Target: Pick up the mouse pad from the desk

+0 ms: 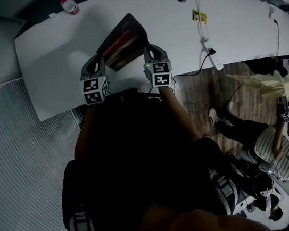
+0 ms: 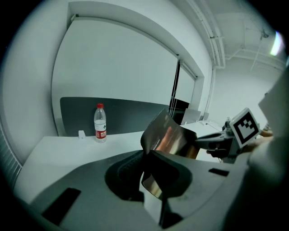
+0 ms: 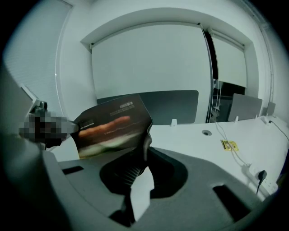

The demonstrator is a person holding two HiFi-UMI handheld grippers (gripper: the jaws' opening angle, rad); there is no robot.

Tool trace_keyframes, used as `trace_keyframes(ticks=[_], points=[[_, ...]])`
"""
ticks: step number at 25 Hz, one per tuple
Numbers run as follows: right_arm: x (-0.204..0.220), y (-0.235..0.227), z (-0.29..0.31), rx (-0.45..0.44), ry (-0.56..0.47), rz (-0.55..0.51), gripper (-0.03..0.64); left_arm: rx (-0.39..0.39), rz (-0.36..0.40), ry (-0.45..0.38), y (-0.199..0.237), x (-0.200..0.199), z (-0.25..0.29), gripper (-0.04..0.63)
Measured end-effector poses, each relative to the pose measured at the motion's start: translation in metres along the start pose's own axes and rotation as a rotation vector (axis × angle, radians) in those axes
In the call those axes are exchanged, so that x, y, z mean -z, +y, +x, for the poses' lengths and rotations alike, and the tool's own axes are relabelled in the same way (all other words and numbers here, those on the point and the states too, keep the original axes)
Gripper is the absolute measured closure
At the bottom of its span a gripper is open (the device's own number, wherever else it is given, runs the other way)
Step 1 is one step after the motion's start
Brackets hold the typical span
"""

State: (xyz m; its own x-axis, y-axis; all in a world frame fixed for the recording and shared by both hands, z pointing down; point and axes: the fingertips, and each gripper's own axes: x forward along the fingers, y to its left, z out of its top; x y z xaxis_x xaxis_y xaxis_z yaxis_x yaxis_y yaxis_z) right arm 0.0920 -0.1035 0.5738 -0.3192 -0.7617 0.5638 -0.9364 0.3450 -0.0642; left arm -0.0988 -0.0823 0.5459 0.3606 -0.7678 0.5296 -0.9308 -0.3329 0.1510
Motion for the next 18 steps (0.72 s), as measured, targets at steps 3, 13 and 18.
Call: trace_keyframes(ticks=[3, 13, 18], points=[[-0.009, -0.004, -0.009, 0.006, -0.036, 0.002, 0.587, 0.003, 0.009, -0.034, -0.006, -0.013, -0.003, 0.565], [-0.048, -0.008, -0.037, 0.009, -0.147, 0.013, 0.588, 0.012, 0.036, -0.169, -0.022, -0.056, -0.023, 0.565], [-0.067, -0.009, -0.052, 0.003, -0.198, 0.023, 0.588, 0.027, 0.028, -0.221, -0.028, -0.072, -0.035, 0.565]])
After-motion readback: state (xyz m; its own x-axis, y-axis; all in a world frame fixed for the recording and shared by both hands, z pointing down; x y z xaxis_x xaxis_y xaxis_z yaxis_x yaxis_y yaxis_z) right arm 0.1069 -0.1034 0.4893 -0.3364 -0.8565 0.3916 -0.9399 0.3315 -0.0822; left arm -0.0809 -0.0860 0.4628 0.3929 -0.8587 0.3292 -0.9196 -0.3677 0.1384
